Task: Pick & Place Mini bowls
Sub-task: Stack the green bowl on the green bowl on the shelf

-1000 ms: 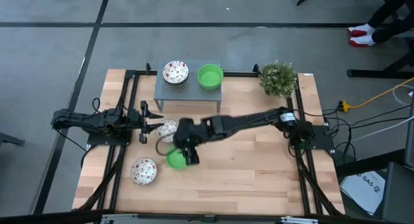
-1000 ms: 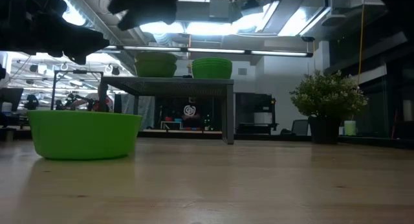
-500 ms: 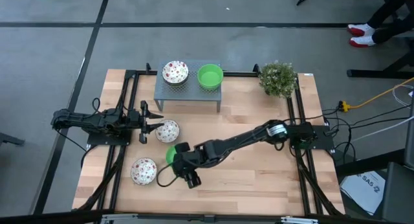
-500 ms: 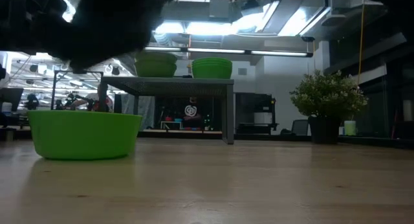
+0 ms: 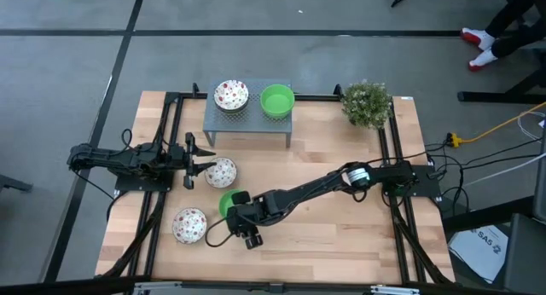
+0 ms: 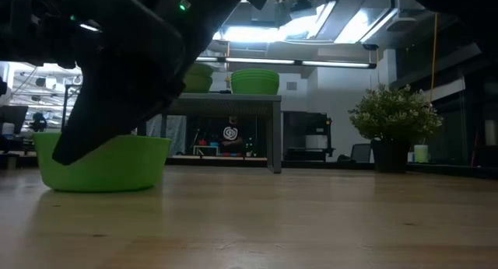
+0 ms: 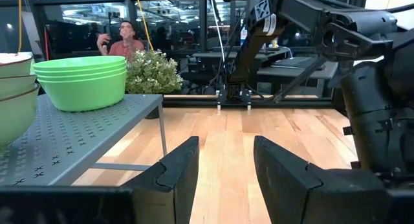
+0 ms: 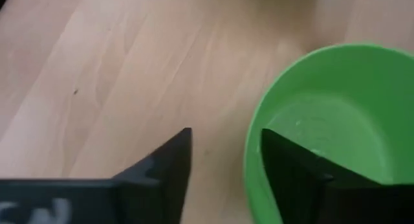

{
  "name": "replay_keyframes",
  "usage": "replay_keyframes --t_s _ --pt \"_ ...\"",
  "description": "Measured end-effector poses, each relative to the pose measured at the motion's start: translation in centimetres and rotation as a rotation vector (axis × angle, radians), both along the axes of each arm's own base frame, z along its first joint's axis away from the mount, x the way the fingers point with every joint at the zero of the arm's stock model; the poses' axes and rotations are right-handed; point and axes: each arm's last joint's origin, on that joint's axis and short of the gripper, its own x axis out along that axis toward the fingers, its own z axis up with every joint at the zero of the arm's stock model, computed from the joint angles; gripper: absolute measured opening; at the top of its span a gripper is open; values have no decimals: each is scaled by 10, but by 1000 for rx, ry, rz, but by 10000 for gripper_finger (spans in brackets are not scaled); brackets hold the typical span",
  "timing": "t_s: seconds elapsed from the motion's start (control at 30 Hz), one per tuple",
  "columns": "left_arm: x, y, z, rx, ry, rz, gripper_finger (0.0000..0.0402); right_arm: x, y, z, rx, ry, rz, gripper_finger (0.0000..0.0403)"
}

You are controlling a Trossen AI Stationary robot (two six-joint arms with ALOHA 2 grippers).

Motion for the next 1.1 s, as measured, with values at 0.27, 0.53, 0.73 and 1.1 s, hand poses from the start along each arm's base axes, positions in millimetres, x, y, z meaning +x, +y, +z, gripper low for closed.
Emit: replay_keyframes --t_s 0.27,0.53,0.73,1.1 --pt "0 0 0 0 0 0 143 1 -3 0 22 5 -38 21" --pt "0 0 0 0 0 0 143 0 -12 17 99 0 -57 8" --pt "0 0 0 0 0 0 143 -4 -19 47 112 -24 -66 7" --pt "0 0 0 0 1 0 143 -15 -34 114 82 -134 -62 5"
